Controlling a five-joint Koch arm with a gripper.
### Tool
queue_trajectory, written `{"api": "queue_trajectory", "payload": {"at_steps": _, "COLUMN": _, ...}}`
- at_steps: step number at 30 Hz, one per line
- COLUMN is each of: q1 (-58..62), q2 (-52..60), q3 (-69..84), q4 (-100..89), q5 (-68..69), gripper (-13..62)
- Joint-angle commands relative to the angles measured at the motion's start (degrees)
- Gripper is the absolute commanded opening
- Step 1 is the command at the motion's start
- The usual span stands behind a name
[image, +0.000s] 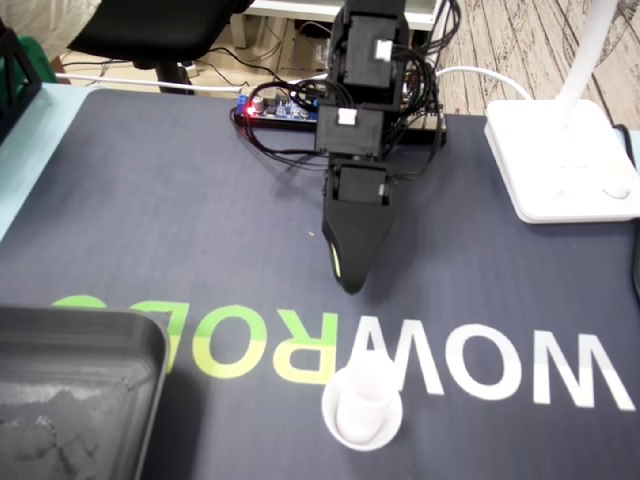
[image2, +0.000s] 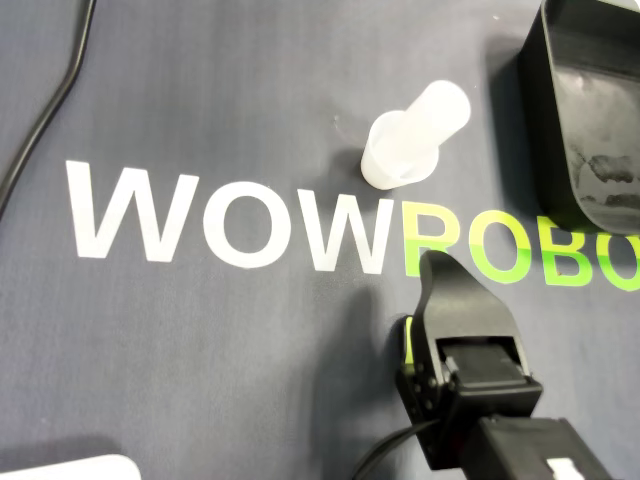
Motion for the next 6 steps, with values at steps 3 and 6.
{"api": "queue_trajectory", "payload": {"at_steps": 3, "q1": 0.0, "q2": 4.0, "q3": 1.8, "q4": 0.5, "q5": -0.3, "gripper": 33.8}}
{"api": "queue_trajectory", "payload": {"at_steps": 6, "q1": 0.1, "q2": 4.0, "q3": 1.8, "q4": 0.5, "q5": -0.3, "gripper": 33.8}}
